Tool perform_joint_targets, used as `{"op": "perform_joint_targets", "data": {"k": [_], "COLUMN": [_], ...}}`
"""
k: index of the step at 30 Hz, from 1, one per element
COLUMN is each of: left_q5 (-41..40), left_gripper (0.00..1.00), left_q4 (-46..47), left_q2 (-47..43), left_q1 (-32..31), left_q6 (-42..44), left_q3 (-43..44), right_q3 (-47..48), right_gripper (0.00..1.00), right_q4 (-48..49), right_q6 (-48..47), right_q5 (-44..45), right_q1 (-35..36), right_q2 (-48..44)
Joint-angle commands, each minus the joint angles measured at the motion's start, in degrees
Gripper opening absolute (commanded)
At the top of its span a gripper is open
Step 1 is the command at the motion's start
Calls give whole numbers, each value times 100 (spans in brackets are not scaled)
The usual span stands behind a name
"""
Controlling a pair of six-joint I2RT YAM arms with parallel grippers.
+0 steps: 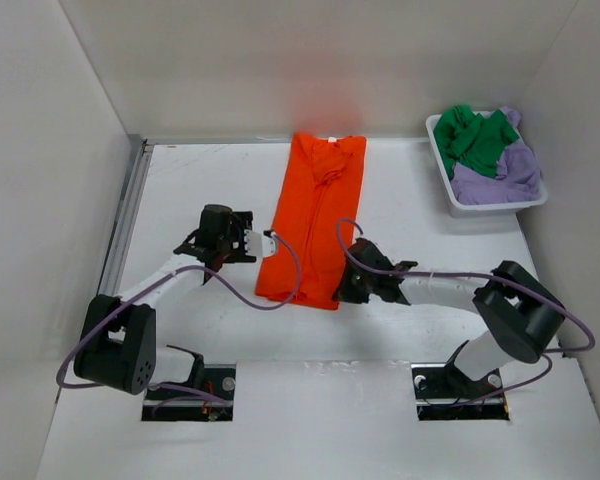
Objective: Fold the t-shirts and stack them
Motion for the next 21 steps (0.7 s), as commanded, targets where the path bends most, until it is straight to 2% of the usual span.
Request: {"op": "perform_joint_targets", "data": {"k": [1,4,7,11,12,16,19,21], "left_q5": [316,473,965,1020,932,441,-51,-115], "left_gripper": [71,72,72,74,76,78,78,78], "left_q4": [419,270,-11,-442,-495,-1073,-1838,-2400], "left_q2": [-5,30,-92,-198,-190,-242,-566,-1083], "left_q1": [344,643,881,856,820,505,-126,-733], "left_q6": [711,518,202,-368,-684,-1827,-1970,-1630], "left_q3": [425,785,1128,1839,2084,3060,3317,2925], "right_q3": [-470,-787,-1103,-1385,-1429,-1429,-1438,-1456], "right_gripper": [6,4,3,4,9,38,46,48], "right_q4": [695,862,880,836,845,907,898,854], "right_q6": [35,-96,-289,-597,-667,-958,-1028,-1063], "right_q5": [-10,-63,-89,-159,-212,-572,-687,-766], "right_q1": [-91,-275,-513,-794,-864,-900,-891,-909], "right_q2": [-252,-463,-744,-1114,-1193,-1377,-1527,-1624]}}
